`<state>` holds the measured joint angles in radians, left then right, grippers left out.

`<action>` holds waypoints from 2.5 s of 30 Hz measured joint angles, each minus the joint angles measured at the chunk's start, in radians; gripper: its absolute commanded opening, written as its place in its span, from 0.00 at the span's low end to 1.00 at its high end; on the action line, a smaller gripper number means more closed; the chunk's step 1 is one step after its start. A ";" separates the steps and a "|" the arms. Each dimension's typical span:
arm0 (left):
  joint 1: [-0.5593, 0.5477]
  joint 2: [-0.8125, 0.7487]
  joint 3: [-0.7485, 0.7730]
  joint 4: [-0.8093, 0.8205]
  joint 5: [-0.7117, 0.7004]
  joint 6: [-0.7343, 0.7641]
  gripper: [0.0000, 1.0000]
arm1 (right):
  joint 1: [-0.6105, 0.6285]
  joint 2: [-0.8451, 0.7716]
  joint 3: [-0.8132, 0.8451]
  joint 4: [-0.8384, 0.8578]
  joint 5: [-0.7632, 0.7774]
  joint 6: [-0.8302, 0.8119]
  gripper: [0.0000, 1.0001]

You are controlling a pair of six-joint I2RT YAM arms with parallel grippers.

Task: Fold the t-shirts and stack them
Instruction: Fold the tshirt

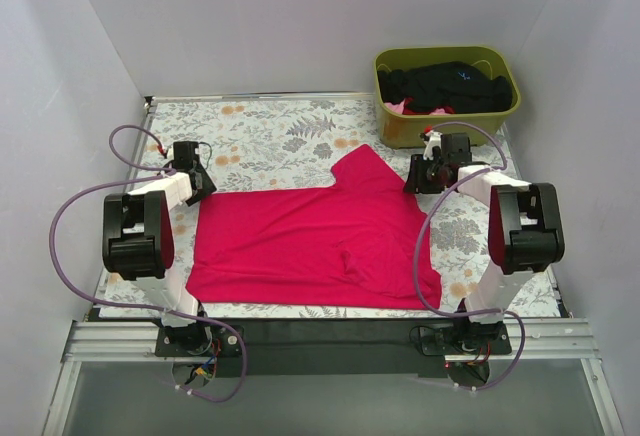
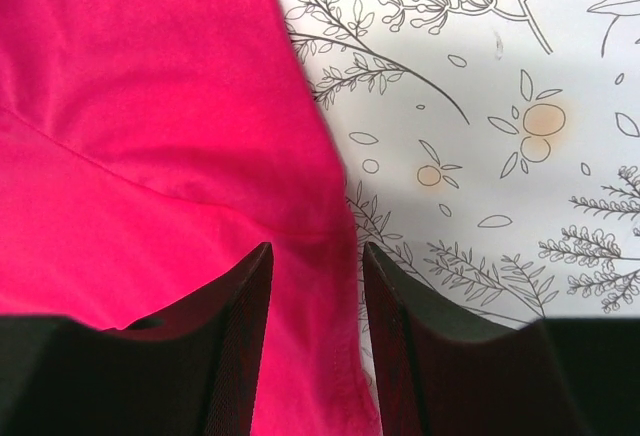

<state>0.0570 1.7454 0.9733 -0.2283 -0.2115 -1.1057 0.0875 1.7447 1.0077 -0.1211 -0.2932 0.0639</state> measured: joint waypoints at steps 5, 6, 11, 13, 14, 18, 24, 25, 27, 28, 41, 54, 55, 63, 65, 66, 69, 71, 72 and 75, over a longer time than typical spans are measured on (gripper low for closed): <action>0.000 0.001 -0.003 0.012 0.019 0.005 0.29 | 0.010 0.036 0.002 0.021 0.010 -0.012 0.40; 0.000 0.002 -0.003 0.015 0.022 0.006 0.27 | 0.011 0.041 0.005 0.024 0.006 -0.014 0.37; 0.000 0.010 -0.003 0.031 0.029 0.009 0.17 | 0.013 0.062 0.017 0.042 -0.003 -0.017 0.29; 0.000 0.013 -0.003 0.038 0.031 0.012 0.13 | 0.013 0.066 0.018 0.046 -0.007 -0.017 0.23; 0.000 0.014 -0.003 0.041 0.031 0.013 0.09 | 0.013 0.067 0.018 0.046 -0.009 -0.018 0.23; 0.000 0.017 -0.003 0.049 0.037 0.016 0.00 | 0.013 0.074 0.019 0.046 -0.024 -0.021 0.05; 0.000 0.018 -0.002 0.050 0.039 0.018 0.00 | 0.014 0.077 0.032 0.041 -0.032 -0.022 0.01; 0.000 0.018 0.000 0.048 0.039 0.017 0.00 | 0.014 0.076 0.035 0.040 -0.031 -0.022 0.01; 0.000 0.018 0.003 0.044 0.037 0.017 0.00 | 0.014 0.076 0.043 0.038 -0.031 -0.022 0.01; 0.000 0.018 0.004 0.041 0.036 0.017 0.00 | 0.014 0.074 0.047 0.035 -0.029 -0.022 0.01; 0.004 -0.003 0.021 -0.055 0.011 -0.007 0.00 | 0.013 0.013 0.075 0.006 -0.019 -0.038 0.01; 0.046 -0.012 0.022 -0.064 0.011 -0.062 0.00 | -0.027 0.009 0.074 -0.003 -0.023 -0.035 0.01; 0.046 -0.009 0.024 -0.065 0.012 -0.063 0.00 | -0.027 0.009 0.074 -0.003 -0.025 -0.035 0.01; 0.046 -0.012 0.033 -0.068 0.045 -0.063 0.00 | -0.027 0.009 0.074 -0.004 -0.055 -0.035 0.01; 0.046 -0.035 0.032 -0.076 0.046 -0.064 0.00 | -0.027 0.007 0.074 -0.005 -0.059 -0.035 0.01; 0.046 -0.054 0.031 -0.079 0.045 -0.066 0.00 | -0.027 0.004 0.074 -0.008 -0.059 -0.035 0.01; 0.049 -0.124 0.026 -0.082 0.045 -0.077 0.00 | -0.029 -0.012 0.072 -0.013 -0.059 -0.035 0.01; 0.059 -0.162 0.024 -0.082 0.047 -0.088 0.00 | -0.032 -0.036 0.056 -0.013 -0.063 -0.034 0.01; 0.066 -0.174 0.024 -0.082 0.049 -0.093 0.00 | -0.034 -0.049 0.047 -0.014 -0.066 -0.034 0.01; 0.081 -0.182 0.024 -0.089 0.059 -0.108 0.00 | -0.043 -0.079 0.023 -0.018 -0.072 -0.033 0.01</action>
<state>0.1379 1.5639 0.9970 -0.3176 -0.1528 -1.2133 0.0441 1.6653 1.0306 -0.1394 -0.3653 0.0307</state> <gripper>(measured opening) 0.014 0.013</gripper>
